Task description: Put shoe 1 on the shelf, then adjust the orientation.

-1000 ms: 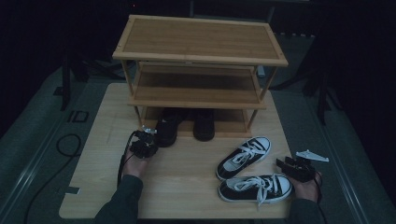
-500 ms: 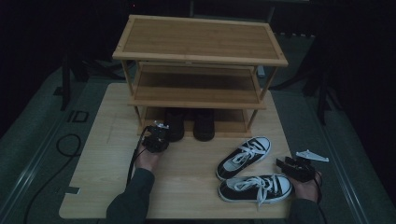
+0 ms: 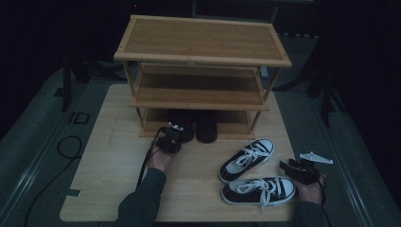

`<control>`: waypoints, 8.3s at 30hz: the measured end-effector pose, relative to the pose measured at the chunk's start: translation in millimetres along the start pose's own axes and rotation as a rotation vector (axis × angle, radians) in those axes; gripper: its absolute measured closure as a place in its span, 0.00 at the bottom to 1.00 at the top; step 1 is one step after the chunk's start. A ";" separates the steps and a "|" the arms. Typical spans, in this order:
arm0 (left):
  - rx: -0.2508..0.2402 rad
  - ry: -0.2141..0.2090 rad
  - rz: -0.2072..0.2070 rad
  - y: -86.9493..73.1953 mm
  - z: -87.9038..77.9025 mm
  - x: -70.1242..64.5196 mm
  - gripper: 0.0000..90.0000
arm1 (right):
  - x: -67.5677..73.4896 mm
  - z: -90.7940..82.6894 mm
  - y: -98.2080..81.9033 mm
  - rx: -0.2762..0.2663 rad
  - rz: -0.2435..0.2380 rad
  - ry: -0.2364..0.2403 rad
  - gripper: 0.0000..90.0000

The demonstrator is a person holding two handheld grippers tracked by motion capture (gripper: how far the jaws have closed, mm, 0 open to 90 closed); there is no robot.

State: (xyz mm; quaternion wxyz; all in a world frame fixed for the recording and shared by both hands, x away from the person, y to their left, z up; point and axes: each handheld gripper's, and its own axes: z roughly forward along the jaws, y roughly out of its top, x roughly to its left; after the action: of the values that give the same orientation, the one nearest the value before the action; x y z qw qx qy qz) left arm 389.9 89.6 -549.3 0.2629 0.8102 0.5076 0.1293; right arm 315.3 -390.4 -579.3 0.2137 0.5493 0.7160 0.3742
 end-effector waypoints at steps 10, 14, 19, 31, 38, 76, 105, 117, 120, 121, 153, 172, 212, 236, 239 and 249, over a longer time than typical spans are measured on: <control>0.013 -0.008 0.025 4.6 1.7 -3.1 0.97 | 0.0 0.0 0.0 0.000 -0.001 0.000 0.55; 0.005 -0.012 0.036 3.1 -2.0 -2.5 0.93 | 0.1 0.0 0.0 0.000 0.000 0.000 0.55; -0.016 -0.031 0.040 1.1 -10.0 2.2 0.85 | 0.1 -0.1 -0.1 0.000 0.002 0.000 0.55; -0.027 -0.040 0.091 -4.7 -24.7 7.6 0.70 | -0.2 -0.3 -0.3 -0.001 0.004 0.001 0.55; -0.024 -0.043 0.110 -7.9 -31.4 11.1 0.69 | -0.6 -0.6 -1.0 -0.006 0.018 0.002 0.55; -0.040 -0.172 0.267 16.2 -59.1 -27.5 0.68 | -0.2 -0.8 -0.9 -0.003 0.015 -0.001 0.55; -0.024 -0.263 0.376 41.3 -49.8 -79.8 0.67 | -0.4 -0.6 -0.8 -0.004 0.011 -0.002 0.55; -0.033 -0.297 0.417 45.2 -41.5 -103.1 0.69 | -0.4 -0.6 -0.8 -0.005 0.011 -0.001 0.55; -0.036 -0.306 0.431 45.8 -40.6 -111.1 0.70 | -0.4 -0.6 -0.9 -0.006 0.013 -0.001 0.55; -0.032 -0.307 0.441 46.3 -40.2 -114.0 0.70 | -0.4 -0.6 -0.9 -0.005 0.013 -0.001 0.55; 0.020 -0.303 0.529 67.9 -0.2 -180.5 0.86 | -0.6 -0.5 -1.0 -0.007 0.013 0.002 0.55; -0.072 -0.254 0.442 57.3 -7.2 -164.5 0.99 | -0.5 -0.3 -0.8 -0.008 0.018 0.000 0.55; -0.046 -0.298 0.410 19.2 -33.9 -111.5 0.97 | 0.2 -1.2 -0.7 0.002 0.009 0.000 0.54; -0.060 -0.282 0.345 -3.6 -55.4 -67.2 0.69 | 13.6 -4.6 15.4 0.106 -0.045 -0.092 0.59; -0.068 -0.273 0.325 -6.7 -55.9 -60.4 0.69 | 13.1 -1.9 17.0 0.136 -0.055 -0.078 0.60; -0.062 -0.261 0.303 -11.6 -54.6 -49.0 0.68 | 17.7 -0.3 24.0 0.216 -0.139 -0.055 0.63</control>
State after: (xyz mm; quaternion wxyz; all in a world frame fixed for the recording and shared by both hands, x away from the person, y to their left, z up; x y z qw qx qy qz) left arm 332.9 66.1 -507.7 0.3288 0.8787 0.3374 0.0769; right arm 324.7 -371.0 -558.8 0.1983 0.5281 0.7823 0.2642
